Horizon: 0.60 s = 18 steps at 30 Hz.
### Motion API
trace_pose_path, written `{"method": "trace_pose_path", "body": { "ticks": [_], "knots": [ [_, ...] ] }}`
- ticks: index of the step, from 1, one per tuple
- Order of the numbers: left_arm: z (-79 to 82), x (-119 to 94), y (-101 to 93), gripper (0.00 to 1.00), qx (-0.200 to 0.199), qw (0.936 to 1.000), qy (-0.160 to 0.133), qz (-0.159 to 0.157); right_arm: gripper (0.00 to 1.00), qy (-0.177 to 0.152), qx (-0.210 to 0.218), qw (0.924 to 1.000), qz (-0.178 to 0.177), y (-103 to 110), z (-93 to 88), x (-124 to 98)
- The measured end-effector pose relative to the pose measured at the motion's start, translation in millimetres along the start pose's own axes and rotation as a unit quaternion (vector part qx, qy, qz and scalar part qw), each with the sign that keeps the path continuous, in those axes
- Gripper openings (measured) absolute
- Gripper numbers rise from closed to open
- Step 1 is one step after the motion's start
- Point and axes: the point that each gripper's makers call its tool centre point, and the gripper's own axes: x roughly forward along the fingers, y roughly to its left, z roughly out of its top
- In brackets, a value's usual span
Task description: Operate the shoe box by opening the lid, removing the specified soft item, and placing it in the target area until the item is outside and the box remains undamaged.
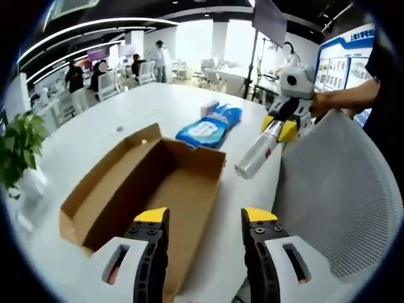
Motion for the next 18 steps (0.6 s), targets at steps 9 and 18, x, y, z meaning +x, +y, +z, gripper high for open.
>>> {"method": "trace_pose_path", "body": {
  "ticks": [9,18],
  "knots": [
    [-12.7,-2,6.4,0.48,-0.026,0.9994,0.002,0.022,0.16,0.006,-0.003,0.9997,-0.022,-20,-0.1,-23],
    [-16.7,1,3.4,0.47,-0.039,0.9989,0.001,0.025,0.16,0.018,-0.012,0.9992,-0.033,-36,-0.8,-37]
  ]
}}
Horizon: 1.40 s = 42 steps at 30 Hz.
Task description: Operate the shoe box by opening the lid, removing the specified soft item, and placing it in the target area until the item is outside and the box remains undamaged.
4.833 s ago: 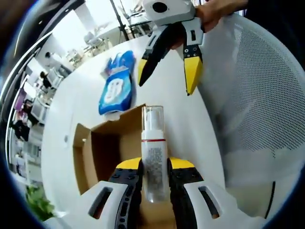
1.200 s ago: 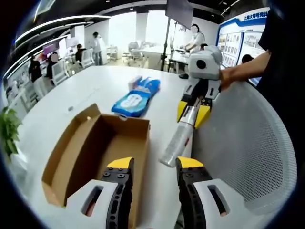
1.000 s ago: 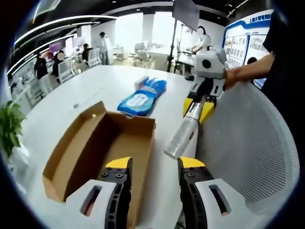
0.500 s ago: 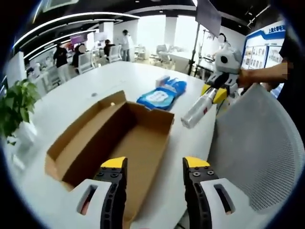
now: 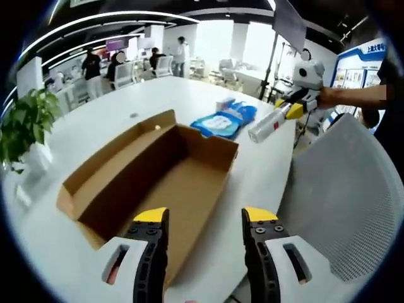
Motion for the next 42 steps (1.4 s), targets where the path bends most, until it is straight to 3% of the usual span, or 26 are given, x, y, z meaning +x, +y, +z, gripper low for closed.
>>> {"method": "trace_pose_path", "body": {
  "ticks": [20,42],
  "knots": [
    [-10.6,-3,-3.9,0.46,-0.018,0.9998,0.005,0.011,0.16,0.042,-0.035,0.9985,-0.011,-51,-2.8,-22],
    [-24.0,-14,-3.2,0.45,-0.038,0.9988,0.006,0.029,0.16,0.08,-0.068,0.9944,-0.013,-86,3.6,-20]
  ]
}}
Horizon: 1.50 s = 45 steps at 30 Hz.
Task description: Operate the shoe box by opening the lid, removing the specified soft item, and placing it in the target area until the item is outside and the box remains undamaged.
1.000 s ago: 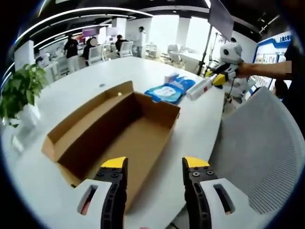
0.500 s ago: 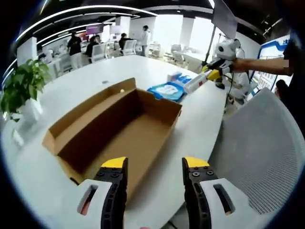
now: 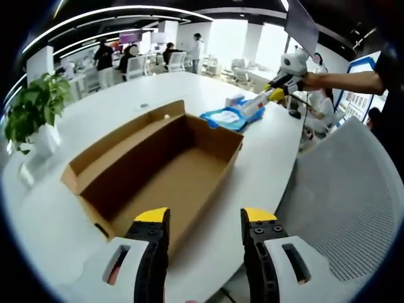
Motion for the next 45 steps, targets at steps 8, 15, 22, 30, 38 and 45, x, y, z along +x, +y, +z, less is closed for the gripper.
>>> {"method": "trace_pose_path", "body": {
  "ticks": [8,15,22,30,38,45],
  "knots": [
    [-0.7,-3,-0.8,0.46,-0.006,0.9999,-0.004,0.008,0.16,0.016,-0.018,0.9997,-0.001,-17,4.7,-2],
    [-0.3,-5,-0.5,0.47,-0.012,0.9997,-0.01,0.016,0.16,0.039,-0.042,0.9984,0.003,-28,4.6,1],
    [-3.1,-7,-0.8,0.47,-0.018,0.9996,-0.011,0.021,0.16,0.051,-0.059,0.997,0.002,-41,9.5,2],
    [-4.7,-9,-0.6,0.47,-0.021,0.9994,-0.012,0.023,0.16,0.073,-0.084,0.9937,-0.003,-60,15.6,3],
    [-5.8,-12,1.9,0.47,-0.027,0.9991,-0.015,0.028,0.16,0.1,-0.112,0.9886,-0.006,-77,18.3,7],
    [-7.4,-13,2.0,0.47,-0.031,0.999,-0.017,0.029,0.16,0.12,-0.129,0.9843,-0.005,-89,18.6,11]
  ]
}}
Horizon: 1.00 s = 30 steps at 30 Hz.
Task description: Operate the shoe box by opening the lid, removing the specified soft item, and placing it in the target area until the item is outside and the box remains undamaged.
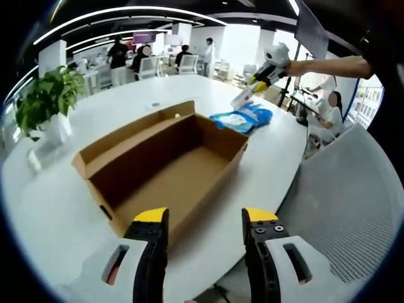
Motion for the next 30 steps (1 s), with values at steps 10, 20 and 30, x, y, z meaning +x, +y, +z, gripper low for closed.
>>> {"method": "trace_pose_path", "body": {
  "ticks": [10,20,30],
  "knots": [
    [-2.5,0,0.5,0.47,-0.004,1.0,0.001,-0.001,0.16,0.038,-0.036,0.9986,0.003,-16,-0.2,6],
    [-6.3,-1,0.4,0.47,-0.009,1.0,0.002,-0.002,0.16,0.065,-0.061,0.9959,0.011,-32,2.0,14],
    [-9.9,1,1.9,0.46,-0.015,0.9999,0.002,-0.001,0.16,0.096,-0.086,0.9915,0.015,-46,-2.4,20]
  ]
}}
